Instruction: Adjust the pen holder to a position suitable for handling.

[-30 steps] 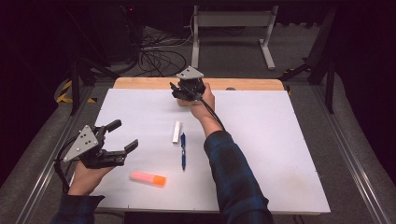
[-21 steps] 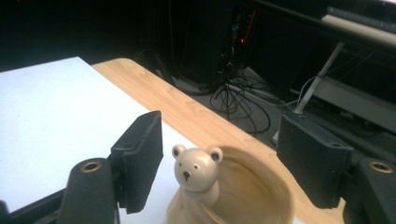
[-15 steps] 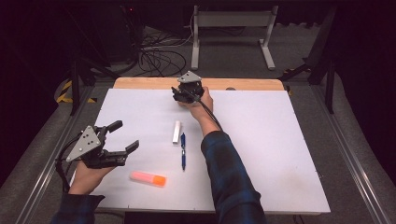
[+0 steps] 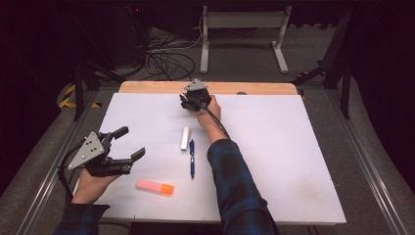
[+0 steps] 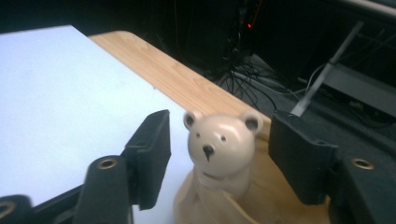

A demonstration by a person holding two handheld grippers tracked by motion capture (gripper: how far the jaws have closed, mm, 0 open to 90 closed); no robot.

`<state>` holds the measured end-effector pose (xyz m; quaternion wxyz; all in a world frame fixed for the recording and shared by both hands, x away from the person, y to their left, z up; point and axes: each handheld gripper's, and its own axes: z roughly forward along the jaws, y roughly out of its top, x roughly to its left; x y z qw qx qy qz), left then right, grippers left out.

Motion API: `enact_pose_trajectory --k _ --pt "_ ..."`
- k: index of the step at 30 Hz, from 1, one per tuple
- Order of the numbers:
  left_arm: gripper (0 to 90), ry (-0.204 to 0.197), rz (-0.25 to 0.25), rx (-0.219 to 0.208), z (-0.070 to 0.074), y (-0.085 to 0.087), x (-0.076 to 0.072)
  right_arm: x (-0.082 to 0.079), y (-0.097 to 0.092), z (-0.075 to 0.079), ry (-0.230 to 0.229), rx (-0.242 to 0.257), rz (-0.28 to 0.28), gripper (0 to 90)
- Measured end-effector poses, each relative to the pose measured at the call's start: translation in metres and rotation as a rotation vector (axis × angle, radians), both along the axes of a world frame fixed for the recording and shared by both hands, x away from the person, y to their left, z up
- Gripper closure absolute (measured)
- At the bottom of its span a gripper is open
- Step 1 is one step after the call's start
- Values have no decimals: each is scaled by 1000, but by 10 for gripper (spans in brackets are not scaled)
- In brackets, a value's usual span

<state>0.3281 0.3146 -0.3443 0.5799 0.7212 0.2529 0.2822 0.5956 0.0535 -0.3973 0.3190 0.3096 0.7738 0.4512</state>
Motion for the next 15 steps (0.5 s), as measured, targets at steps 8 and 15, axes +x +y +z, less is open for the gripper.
enact_pose_trajectory --k 8,15 --pt "144 15 -2 6 -3 -1 2 3 2 -10 37 -16 -21 572" --pt "144 12 -1 0 -4 0 1 4 4 -12 38 -14 -25 634"
